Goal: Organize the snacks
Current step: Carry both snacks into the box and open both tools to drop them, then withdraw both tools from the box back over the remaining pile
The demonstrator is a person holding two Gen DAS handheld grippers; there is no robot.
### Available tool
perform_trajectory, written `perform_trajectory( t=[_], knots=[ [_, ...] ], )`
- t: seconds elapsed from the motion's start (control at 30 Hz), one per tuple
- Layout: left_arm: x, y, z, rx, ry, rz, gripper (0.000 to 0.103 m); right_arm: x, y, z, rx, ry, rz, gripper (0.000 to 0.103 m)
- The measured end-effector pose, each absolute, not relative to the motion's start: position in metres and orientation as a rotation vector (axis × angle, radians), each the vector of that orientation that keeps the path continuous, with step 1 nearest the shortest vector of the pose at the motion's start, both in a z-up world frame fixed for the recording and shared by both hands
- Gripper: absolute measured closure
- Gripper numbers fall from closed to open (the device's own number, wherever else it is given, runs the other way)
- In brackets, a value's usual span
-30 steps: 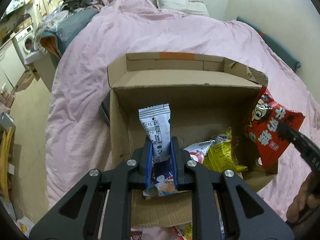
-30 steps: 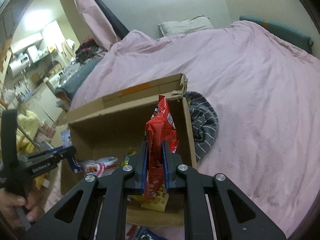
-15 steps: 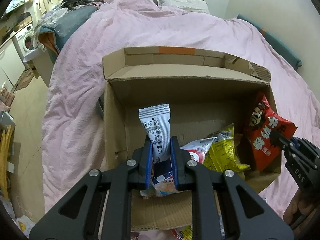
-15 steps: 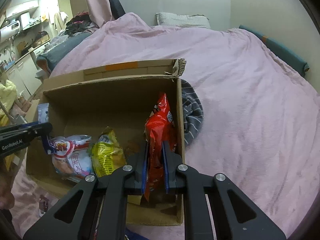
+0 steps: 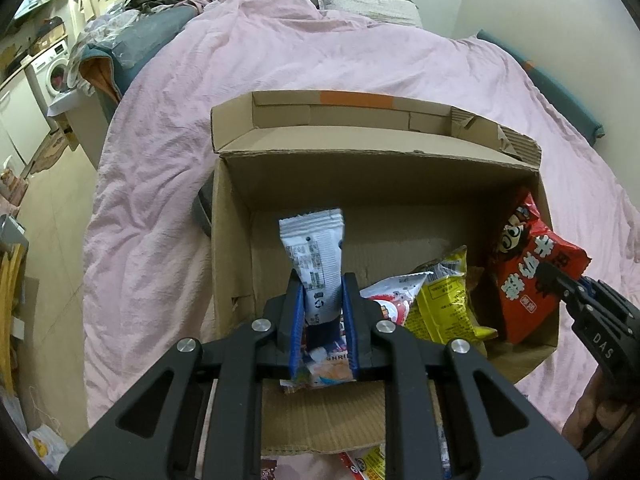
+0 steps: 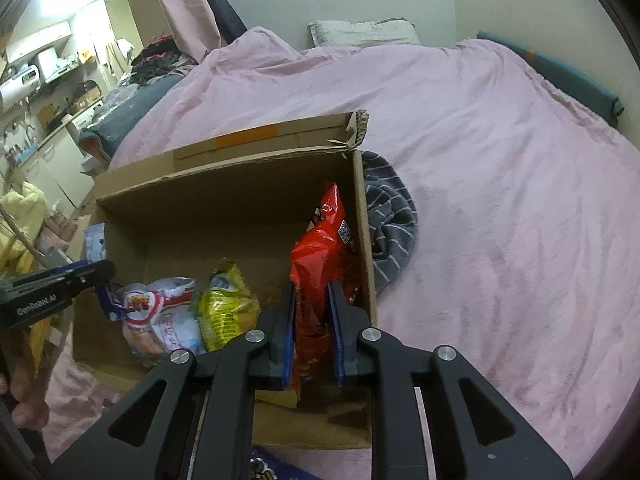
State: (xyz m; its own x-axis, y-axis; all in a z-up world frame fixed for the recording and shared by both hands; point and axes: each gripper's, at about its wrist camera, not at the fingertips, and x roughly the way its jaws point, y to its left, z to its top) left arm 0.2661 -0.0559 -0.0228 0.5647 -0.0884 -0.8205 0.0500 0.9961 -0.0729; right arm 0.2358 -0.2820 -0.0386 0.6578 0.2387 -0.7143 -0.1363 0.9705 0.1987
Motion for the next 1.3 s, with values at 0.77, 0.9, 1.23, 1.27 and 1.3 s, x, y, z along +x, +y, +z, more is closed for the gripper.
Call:
perform_trajectory(
  t=[0.77, 0.9, 1.23, 1.27, 1.3],
  knots=[
    [0.257, -0.060, -0.005, -0.025, 0.873, -0.060, 0.030, 0.232, -0.303, -0.024, 0.311, 0.735, 0.288, 0.015],
    [0.256, -0.055, -0.003, -0.045, 0.859, -0.048, 0.030, 0.231, -0.301, -0.025, 0.305, 0.743, 0.299, 0.006],
    [0.248, -0.041, 0.006, -0.107, 0.811, -0.030, 0.019, 0.223, -0.286, -0.017, 0.229, 0.708, 0.300, 0.002],
    [0.247, -0.040, 0.007, -0.109, 0.803, -0.028, 0.015, 0.221, -0.285, -0.016, 0.229, 0.705, 0.302, 0.002],
    [0.245, -0.040, 0.009, -0.114, 0.791, -0.027, 0.009, 0.220, -0.285, -0.015, 0.232, 0.702, 0.304, 0.002]
  ],
)
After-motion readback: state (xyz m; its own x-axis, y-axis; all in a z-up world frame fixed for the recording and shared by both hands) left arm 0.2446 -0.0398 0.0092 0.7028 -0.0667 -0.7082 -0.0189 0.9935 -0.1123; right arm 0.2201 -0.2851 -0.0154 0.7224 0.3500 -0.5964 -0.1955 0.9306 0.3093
